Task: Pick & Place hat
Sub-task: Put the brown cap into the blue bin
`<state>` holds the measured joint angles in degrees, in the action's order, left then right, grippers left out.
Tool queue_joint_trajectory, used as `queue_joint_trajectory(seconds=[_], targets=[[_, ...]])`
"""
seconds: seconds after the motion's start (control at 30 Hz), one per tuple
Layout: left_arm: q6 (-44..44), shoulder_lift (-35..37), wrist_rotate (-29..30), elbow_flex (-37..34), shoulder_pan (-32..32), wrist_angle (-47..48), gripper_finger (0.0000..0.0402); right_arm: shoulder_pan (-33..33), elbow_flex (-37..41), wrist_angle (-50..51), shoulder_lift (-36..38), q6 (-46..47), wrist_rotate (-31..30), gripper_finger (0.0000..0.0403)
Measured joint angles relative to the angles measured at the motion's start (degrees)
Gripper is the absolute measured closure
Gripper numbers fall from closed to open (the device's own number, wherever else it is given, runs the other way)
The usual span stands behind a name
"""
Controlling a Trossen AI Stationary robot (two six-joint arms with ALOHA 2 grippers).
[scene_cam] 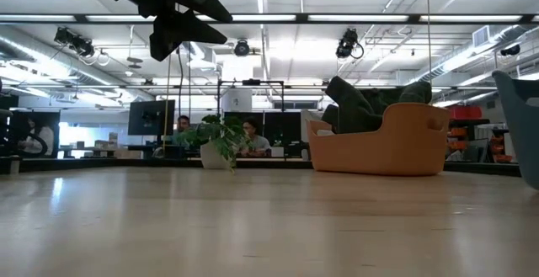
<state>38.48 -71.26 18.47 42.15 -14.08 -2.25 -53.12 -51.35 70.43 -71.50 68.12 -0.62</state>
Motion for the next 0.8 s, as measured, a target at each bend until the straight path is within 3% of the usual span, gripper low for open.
queue_joint_trajectory(seconds=[0.27,0.47,0.63,0.8], targets=[[-0.03,0.00,-0.02,0.00,0.02,-0.02,0.0248,0.02,-6.35,1.79,0.00,-2.03,3.96,0.0260],[-0.02,0.00,-0.02,0.00,0.02,-0.03,0.0248,0.02,-14.53,1.13,0.03,-2.01,1.12,0.0243],[-0.04,0.00,-0.02,0.00,0.01,-0.04,0.0248,0.07,-14.87,-3.57,-0.43,-6.78,-1.96,0.0280],[-0.04,0.00,-0.02,0.00,0.01,-0.04,0.0248,0.04,-10.35,-4.04,-2.17,-7.51,-1.69,0.0372]])
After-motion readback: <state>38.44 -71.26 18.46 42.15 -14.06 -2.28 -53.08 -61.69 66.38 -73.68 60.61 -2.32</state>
